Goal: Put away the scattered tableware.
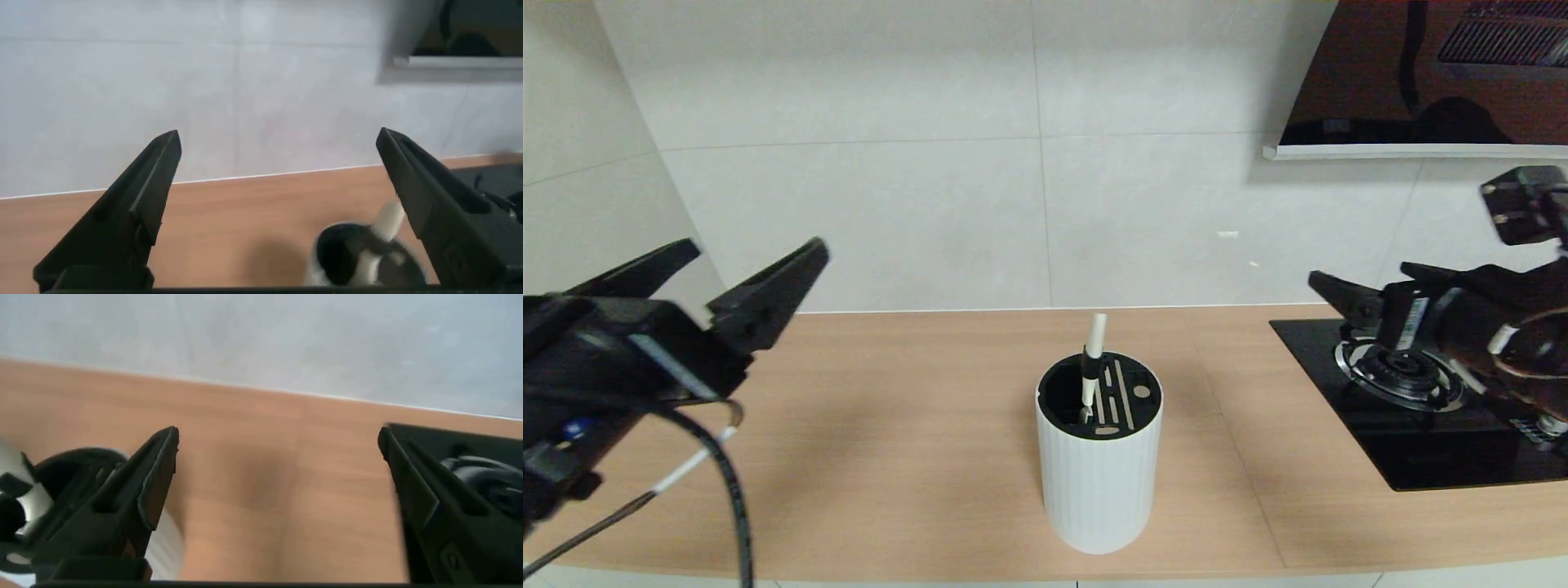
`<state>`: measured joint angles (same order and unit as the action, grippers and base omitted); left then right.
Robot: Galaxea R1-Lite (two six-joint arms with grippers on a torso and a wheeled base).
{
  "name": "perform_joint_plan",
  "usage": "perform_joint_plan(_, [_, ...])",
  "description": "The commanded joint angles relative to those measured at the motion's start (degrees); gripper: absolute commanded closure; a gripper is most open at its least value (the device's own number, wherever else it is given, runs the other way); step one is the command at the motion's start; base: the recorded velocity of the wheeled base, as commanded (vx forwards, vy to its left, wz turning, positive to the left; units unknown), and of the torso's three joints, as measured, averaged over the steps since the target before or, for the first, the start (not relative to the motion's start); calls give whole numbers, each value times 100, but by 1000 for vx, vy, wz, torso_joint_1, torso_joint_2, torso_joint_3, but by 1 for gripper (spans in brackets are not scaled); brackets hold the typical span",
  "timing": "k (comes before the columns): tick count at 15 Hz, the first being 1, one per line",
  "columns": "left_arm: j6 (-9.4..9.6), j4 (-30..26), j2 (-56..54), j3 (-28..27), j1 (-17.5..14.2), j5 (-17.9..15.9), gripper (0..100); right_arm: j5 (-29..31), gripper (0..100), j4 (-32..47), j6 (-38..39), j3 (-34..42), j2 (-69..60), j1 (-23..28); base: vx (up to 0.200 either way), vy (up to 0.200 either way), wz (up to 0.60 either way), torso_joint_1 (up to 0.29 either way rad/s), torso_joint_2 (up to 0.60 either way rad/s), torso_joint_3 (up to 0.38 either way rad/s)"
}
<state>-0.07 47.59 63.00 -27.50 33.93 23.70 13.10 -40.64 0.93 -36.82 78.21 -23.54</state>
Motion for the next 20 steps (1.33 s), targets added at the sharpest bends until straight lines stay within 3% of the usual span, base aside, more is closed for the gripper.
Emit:
perform_joint_plan(1, [-1,-1481,-2125,280,-914,-401,0,-10,0,83,-40,641,-1810,236,0,0,0,0,0,0])
perform_joint_plan(2, [-1,-1815,-2442,272,-1046,-524,0,17,0,109,-66,720,-2100,271,0,0,0,0,0,0])
perform_joint_plan(3, [-1,-2703,-3180,219,-1406,-630,0,52,0,391,-154,948,-2803,535,0,0,0,0,0,0])
perform_joint_plan(5, [-1,-3766,-4094,43,-1749,-630,0,52,0,1208,-172,975,-3910,1009,0,0,0,0,0,0])
perform_joint_plan(6, [-1,-4030,-4323,17,-1881,-630,0,52,0,1533,-181,957,-4297,1097,0,0,0,0,0,0])
perform_joint_plan(8, [7,-4882,-5184,17,-2197,-638,0,43,0,3203,-488,755,-5747,1405,0,0,0,0,0,0])
perform_joint_plan(10, [7,-5454,-5764,52,-2382,-577,0,-1,0,4240,-567,588,-6661,1493,0,0,0,0,0,0])
perform_joint_plan(12, [-107,-5366,-5729,17,-2584,-41,0,25,0,4803,-567,623,-7268,1510,0,0,0,0,0,0])
perform_joint_plan(13, [-54,-5322,-5729,17,-2690,-23,0,96,0,4873,-532,702,-7259,1545,0,0,0,0,0,0])
perform_joint_plan(14, [16,-5295,-5738,26,-2883,-23,0,236,0,4855,-506,755,-7250,1695,0,0,0,0,0,0])
perform_joint_plan(15, [157,-5357,-6019,105,-3270,-120,0,403,0,4864,-400,781,-7285,1941,0,0,0,0,0,0])
perform_joint_plan(17, [394,-5366,-6300,377,-3410,-392,0,-80,0,4908,-339,1054,-7575,2503,0,0,0,0,0,0])
perform_joint_plan(20, [315,-5357,-6300,702,-3410,-445,0,-229,0,4847,-40,2038,-7821,2398,0,0,0,0,0,0])
